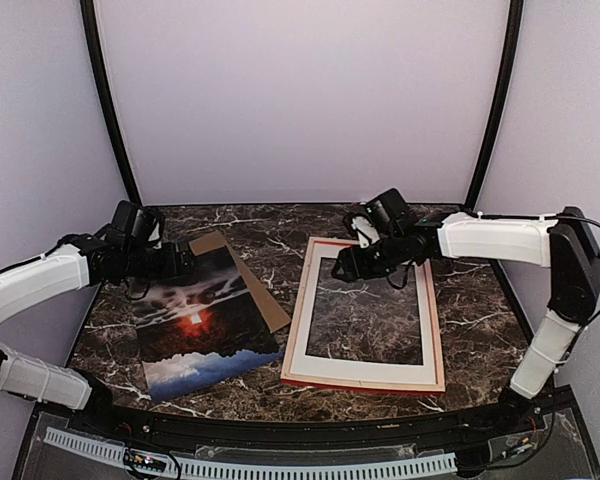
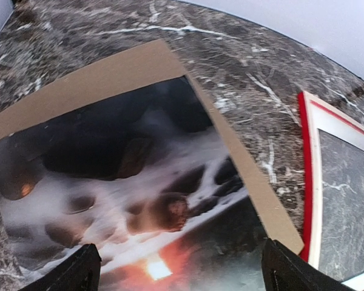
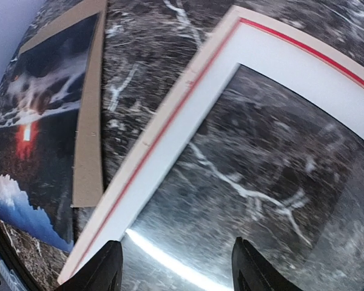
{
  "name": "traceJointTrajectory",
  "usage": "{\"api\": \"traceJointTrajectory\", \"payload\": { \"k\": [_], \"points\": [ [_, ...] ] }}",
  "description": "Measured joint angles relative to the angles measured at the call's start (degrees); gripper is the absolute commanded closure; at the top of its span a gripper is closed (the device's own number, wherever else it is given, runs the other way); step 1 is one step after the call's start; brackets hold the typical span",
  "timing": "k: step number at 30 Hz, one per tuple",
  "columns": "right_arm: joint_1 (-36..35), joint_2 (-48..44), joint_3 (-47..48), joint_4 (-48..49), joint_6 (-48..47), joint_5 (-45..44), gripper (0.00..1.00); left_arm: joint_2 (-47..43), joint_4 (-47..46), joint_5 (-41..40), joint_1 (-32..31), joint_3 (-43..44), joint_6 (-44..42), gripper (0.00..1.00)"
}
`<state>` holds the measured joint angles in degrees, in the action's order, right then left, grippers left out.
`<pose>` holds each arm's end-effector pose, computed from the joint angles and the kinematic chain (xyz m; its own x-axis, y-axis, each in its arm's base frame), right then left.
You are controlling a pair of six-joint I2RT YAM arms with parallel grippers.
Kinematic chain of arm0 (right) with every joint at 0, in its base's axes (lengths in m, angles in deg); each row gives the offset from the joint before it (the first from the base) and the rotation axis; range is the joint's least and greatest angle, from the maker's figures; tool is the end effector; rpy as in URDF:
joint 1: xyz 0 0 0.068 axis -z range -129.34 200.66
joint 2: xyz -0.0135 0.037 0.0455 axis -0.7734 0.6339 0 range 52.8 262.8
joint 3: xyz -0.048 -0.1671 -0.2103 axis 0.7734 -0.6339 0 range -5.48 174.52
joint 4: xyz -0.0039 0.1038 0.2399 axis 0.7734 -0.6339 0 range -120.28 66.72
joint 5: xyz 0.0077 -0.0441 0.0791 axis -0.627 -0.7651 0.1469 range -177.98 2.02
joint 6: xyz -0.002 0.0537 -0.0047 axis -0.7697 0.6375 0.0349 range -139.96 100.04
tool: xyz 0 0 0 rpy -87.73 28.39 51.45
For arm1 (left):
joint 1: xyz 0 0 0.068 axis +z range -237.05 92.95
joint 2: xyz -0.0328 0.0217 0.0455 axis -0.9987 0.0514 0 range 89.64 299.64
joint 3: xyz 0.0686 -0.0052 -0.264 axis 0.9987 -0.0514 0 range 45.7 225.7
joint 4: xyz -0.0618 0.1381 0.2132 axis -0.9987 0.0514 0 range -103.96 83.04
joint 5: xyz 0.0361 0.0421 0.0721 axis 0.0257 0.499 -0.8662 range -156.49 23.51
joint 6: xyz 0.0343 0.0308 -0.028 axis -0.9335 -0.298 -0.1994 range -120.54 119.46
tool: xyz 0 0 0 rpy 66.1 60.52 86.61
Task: Put the photo into the frame
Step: Pick up the photo from the backboard.
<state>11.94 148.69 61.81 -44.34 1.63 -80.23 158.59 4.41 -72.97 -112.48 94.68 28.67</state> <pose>0.2792 0.2300 0.2282 -0.8061 -0.1790 -0.5640 -0.4208 0.8435 0.3338 0.2381 -0.1088 0.2648 -0.6582 -0.2241 -0.7187 0.0291 0.9464 -0.3217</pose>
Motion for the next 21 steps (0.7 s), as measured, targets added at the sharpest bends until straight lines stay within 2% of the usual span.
{"api": "traceJointTrajectory", "payload": {
  "k": [7,12,21],
  "points": [
    [-10.4,13.1,14.0,2.2,1.3,2.6,0.38,-2.6,2.2,7.8,14.2,-7.9,-0.3,0.04],
    [-16.2,21.9,20.2,1.7,1.9,4.3,0.38,-5.2,2.4,13.4,22.2,-13.2,-0.1,0.04],
    [-20.4,26.5,22.8,-0.4,3.2,6.2,0.39,-6.7,2.8,15.6,24.8,-16.2,2.1,0.03]
  ]
}}
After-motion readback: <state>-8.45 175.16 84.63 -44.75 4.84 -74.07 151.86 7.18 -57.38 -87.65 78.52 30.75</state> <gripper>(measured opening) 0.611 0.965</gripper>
